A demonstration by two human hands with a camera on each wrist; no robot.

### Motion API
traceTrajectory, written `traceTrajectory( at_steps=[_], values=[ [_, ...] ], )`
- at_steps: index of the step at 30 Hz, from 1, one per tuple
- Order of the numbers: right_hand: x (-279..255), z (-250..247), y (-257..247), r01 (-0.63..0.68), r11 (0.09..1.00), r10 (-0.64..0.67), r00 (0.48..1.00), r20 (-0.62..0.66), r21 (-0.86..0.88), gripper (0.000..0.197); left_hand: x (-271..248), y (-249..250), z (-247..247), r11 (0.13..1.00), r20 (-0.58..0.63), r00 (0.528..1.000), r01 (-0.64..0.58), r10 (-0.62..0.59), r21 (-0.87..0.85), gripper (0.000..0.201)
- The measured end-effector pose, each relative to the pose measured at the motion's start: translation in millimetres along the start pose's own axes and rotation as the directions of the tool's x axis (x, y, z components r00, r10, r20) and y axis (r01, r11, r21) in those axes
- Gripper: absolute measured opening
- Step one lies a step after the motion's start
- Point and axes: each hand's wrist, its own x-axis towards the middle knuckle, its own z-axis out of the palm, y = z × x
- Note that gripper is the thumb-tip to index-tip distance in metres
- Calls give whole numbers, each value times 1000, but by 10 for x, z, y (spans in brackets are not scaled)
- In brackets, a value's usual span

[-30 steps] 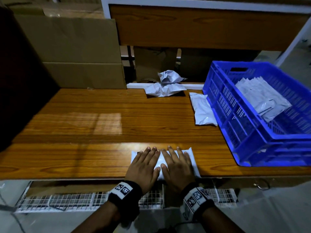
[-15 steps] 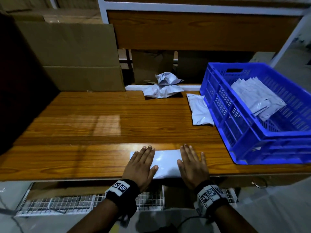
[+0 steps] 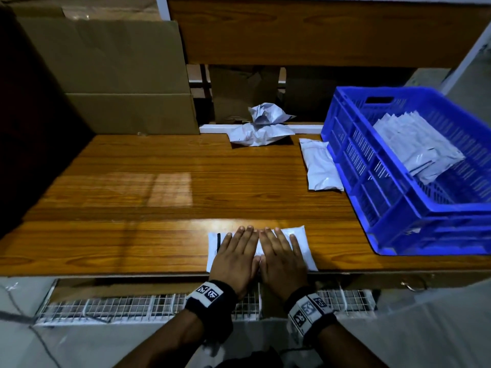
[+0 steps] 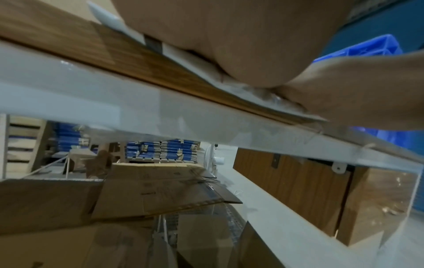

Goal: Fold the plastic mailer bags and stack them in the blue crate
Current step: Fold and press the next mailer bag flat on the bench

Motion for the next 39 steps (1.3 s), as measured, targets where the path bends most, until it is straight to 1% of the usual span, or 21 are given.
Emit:
traceTrajectory(
  at_steps=[4, 6, 11, 13, 15, 16, 18, 21, 25, 27, 29, 30, 32, 34, 35, 37, 38, 39],
  values=[
    [3, 83, 31, 22, 1000, -22, 1000, -1, -19, 58, 21, -15, -17, 1000, 26, 1000, -9, 10, -19, 62],
    [8, 99, 43, 20, 1000, -20, 1000, -5, -19, 58, 17, -20, 12, 1000, 14, 1000, -17, 17, -26, 61],
    [10, 35, 37, 34, 999, -34, 999, 7, 14, 58, 28, -18, -2, 1000, 10, 1000, -10, 11, -26, 64],
    [37, 15, 63, 44, 998, -46, 999, 27, 48, 56, 33, -48, -24, 996, 0, 1000, -16, 16, -83, 67],
    [70, -5, 144, 60, 994, -63, 998, 24, 87, 55, 38, -101, -82, 981, -24, 999, 17, -22, -194, 70],
    [79, -23, 208, 49, 994, -50, 999, 10, 101, 55, 36, -132, -112, 978, -53, 997, 36, -48, -205, 69],
    [70, -65, 338, 16, 995, -14, 1000, -13, 99, 57, 14, -218, -119, 989, -83, 994, 59, -70, -135, 67],
    [-15, -30, 481, 14, 996, -12, 1000, -18, 85, 64, -21, -326, -34, 996, -22, 998, 54, -55, -65, 69],
    [-37, 58, 542, 25, 995, -18, 997, -72, 97, 63, -9, -344, -21, 998, -7, 999, 51, -52, -27, 67],
    [-31, 44, 512, 21, 996, -16, 998, -65, 87, 65, -6, -329, -41, 998, -3, 998, 55, -55, -20, 68],
    [-21, -2, 498, 1, 996, 1, 1000, -22, 86, 68, -16, -329, -62, 998, 4, 999, 46, -45, -42, 71],
    [-21, -32, 520, 1, 997, -1, 1000, 2, 80, 71, -27, -343, -76, 998, 0, 999, 32, -32, -60, 73],
    [-47, -77, 617, 51, 993, -57, 997, 56, 108, 82, -92, -424, -85, 995, -22, 999, -48, 46, -92, 80],
    [-120, -168, 737, 144, 982, -161, 976, 145, 121, 95, -217, -549, -96, 981, -40, 985, -172, 169, -87, 91],
    [-167, -206, 788, 199, 974, -216, 960, 179, 109, 98, -290, -618, -93, 971, -46, 973, -228, 225, -74, 92],
    [-236, -267, 905, 298, 952, -306, 931, 200, 72, 98, -426, -738, -128, 952, -27, 954, -298, 297, -69, 83],
    [-253, -293, 967, 320, 942, -334, 923, 192, 99, 94, -480, -784, -159, 944, -34, 949, -314, 312, -99, 78],
    [-261, -317, 1031, 319, 929, -349, 924, 157, 186, 87, -525, -829, -193, 934, -54, 949, -316, 312, -168, 73]
  ],
)
